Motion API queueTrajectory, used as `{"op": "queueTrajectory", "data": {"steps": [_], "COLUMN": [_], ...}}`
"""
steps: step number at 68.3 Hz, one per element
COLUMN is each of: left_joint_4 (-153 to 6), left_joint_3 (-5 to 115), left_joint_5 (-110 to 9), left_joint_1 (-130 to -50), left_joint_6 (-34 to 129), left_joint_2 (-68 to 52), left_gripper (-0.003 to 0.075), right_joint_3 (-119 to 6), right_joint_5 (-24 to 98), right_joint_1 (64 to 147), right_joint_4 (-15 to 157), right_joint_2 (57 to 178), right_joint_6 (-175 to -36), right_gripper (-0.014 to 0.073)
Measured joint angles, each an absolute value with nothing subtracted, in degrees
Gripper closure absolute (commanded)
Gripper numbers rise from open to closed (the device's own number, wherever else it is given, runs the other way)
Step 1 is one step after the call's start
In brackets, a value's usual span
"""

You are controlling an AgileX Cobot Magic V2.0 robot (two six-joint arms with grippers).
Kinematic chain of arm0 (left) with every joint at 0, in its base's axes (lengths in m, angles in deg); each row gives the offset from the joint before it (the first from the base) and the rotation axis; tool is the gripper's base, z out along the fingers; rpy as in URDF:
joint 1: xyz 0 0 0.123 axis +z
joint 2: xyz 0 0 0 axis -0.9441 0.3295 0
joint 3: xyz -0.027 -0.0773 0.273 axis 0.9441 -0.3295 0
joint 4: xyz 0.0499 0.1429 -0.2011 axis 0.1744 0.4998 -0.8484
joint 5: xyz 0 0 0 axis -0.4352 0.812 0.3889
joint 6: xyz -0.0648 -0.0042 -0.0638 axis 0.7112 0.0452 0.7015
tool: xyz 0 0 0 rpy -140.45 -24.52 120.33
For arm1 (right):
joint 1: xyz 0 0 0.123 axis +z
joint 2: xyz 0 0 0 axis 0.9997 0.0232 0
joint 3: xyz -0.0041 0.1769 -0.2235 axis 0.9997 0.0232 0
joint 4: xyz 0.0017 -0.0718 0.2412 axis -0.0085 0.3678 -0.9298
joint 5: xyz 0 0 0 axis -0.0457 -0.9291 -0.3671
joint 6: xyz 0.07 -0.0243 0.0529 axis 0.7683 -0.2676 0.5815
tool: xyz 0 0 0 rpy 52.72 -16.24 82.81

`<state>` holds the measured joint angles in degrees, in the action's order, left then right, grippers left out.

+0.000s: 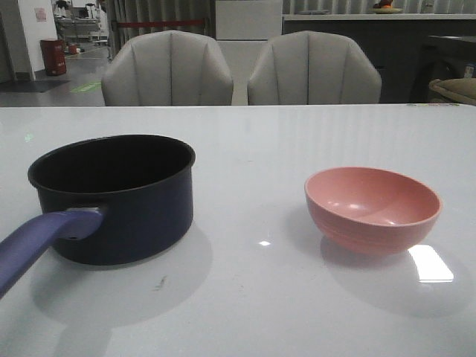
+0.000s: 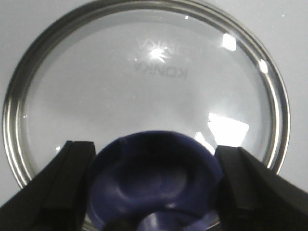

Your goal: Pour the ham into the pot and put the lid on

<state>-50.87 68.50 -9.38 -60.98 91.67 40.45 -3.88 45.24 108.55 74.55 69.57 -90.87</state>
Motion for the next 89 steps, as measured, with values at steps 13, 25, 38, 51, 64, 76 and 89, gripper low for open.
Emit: {"op": "queueTrajectory", "data": {"steps": [13,25,38,51,64,76,89], "left_joint_4": [-51.00,-54.11,-55.85,-56.84,-57.03,-57.03,-57.03], "left_joint_3": [70.08,74.95,80.86,82.26,82.72,84.44,86.37], "left_joint_5": [-8.70,-6.33,-4.18,-2.91,-1.33,-0.89,-0.70], "left_joint_1": [-60.98,-61.91,-69.63,-79.34,-87.29,-90.08,-90.95], "left_joint_6": [89.34,85.83,84.04,83.89,83.89,83.89,83.89], "left_joint_2": [37.68,32.87,30.00,30.61,33.43,36.16,36.90], "left_gripper": [0.0475,0.0475,0.0475,0.0475,0.0475,0.0473,0.0473], "right_joint_3": [-3.88,-3.88,-3.88,-3.88,-3.88,-3.88,-3.88], "right_joint_5": [45.24,45.24,45.24,45.24,45.24,45.24,45.24], "right_joint_1": [108.55,108.55,108.55,108.55,108.55,108.55,108.55], "right_joint_4": [74.52,74.52,74.52,74.52,74.52,74.52,74.52], "right_joint_2": [69.57,69.57,69.57,69.57,69.57,69.57,69.57], "right_joint_6": [-90.87,-90.87,-90.87,-90.87,-90.87,-90.87,-90.87], "right_gripper": [0.0424,0.0424,0.0424,0.0424,0.0424,0.0424,0.0424]}}
